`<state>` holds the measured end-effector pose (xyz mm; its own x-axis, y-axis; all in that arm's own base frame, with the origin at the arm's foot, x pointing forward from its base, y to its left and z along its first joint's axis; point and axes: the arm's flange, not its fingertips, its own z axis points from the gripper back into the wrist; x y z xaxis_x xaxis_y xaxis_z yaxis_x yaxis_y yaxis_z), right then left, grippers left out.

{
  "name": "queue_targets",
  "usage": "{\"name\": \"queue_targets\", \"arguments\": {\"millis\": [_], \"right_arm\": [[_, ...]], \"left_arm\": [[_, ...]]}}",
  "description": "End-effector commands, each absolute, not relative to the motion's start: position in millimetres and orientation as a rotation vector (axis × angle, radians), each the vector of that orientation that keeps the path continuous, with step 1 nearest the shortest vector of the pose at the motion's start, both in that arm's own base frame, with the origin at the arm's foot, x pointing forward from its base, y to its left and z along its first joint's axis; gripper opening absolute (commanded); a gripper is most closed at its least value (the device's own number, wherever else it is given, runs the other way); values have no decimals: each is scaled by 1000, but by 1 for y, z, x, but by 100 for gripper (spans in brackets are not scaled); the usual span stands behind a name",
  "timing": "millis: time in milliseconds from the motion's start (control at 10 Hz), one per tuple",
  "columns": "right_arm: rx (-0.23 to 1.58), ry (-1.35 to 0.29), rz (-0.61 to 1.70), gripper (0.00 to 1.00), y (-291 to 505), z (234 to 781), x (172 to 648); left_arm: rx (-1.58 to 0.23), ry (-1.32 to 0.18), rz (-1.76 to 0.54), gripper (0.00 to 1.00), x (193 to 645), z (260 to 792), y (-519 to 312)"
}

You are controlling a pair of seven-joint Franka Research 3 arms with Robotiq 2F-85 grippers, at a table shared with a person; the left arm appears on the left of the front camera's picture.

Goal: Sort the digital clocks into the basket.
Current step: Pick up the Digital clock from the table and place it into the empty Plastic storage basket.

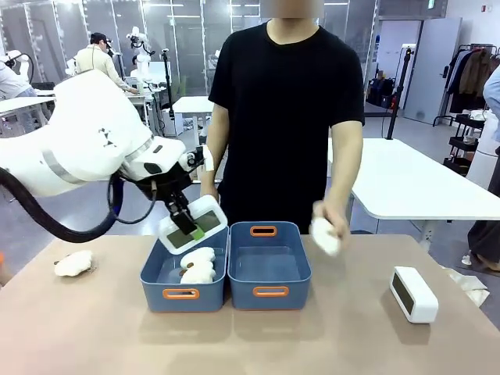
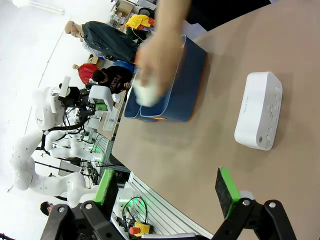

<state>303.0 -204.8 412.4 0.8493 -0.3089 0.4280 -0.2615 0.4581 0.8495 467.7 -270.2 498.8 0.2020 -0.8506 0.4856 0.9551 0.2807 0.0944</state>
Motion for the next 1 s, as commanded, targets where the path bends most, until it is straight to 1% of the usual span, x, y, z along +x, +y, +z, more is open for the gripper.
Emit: {"name": "queue_targets", "arguments": {"millis": [0, 100, 200, 300, 400, 500, 600, 700, 900], "right_arm": [[1126, -600, -29, 100, -205, 413, 303], [1126, -600, -29, 100, -205, 413, 303], [1126, -600, -29, 100, -205, 413, 303], [1126, -600, -29, 100, -205, 413, 303], [1126, -600, -29, 100, -205, 413, 303], [1126, -600, -29, 100, -205, 413, 303], [1126, -600, -29, 100, -205, 413, 303], [1126, -600, -29, 100, -205, 413, 303], [1126, -600, -29, 100, -205, 413, 303]], "left_arm": [[-276, -589, -1295, 0, 473, 493, -281], [-295, -595, -1268, 0, 468, 510, -245], [-279, -731, -1219, 0, 459, 552, -165], [-373, -801, -1087, 0, 440, 585, -70], [-327, -902, -982, 0, 393, 605, 61], [-296, -912, -885, 0, 368, 603, 120], [-278, -998, -730, 0, 333, 592, 195], [-284, -1028, -620, 0, 311, 578, 238], [-324, -1052, -531, 0, 297, 552, 278]]}}
